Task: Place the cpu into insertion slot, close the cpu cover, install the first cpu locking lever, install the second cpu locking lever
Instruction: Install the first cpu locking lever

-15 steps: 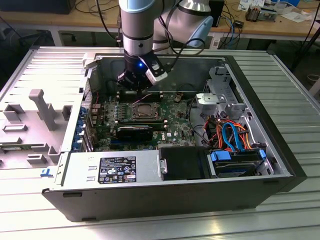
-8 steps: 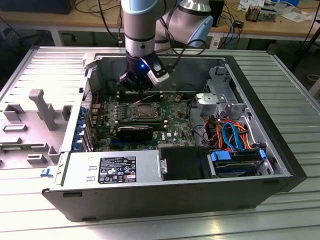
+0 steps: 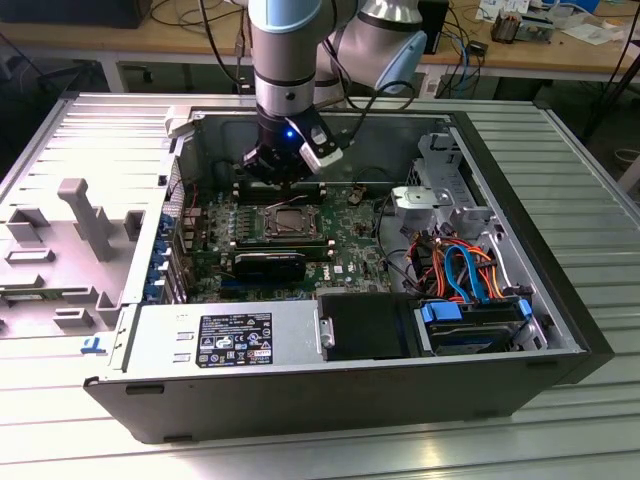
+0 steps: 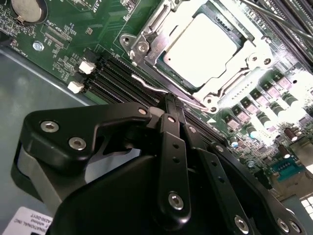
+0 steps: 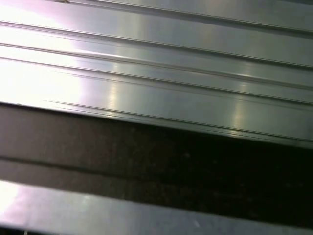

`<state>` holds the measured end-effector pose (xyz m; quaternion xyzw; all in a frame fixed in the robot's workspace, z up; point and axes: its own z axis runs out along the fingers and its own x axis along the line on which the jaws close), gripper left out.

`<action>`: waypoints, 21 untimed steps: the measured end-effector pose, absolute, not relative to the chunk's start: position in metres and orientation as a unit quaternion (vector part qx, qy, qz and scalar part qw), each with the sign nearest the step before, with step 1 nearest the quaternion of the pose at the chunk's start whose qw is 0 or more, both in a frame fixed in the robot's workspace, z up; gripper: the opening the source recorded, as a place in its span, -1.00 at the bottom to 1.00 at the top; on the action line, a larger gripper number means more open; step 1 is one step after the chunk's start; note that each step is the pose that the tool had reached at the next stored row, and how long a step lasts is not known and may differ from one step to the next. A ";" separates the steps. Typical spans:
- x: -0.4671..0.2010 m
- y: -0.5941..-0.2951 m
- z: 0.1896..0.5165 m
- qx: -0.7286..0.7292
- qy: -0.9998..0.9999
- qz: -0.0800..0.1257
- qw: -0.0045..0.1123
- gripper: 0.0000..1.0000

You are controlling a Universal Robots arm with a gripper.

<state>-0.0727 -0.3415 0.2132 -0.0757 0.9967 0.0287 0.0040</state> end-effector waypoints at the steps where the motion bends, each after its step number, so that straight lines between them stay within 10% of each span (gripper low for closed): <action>1: -0.072 -0.341 0.213 -0.076 0.997 0.029 0.004 -0.79; 21: -0.058 -0.342 0.203 -0.076 0.997 0.029 0.004 -0.79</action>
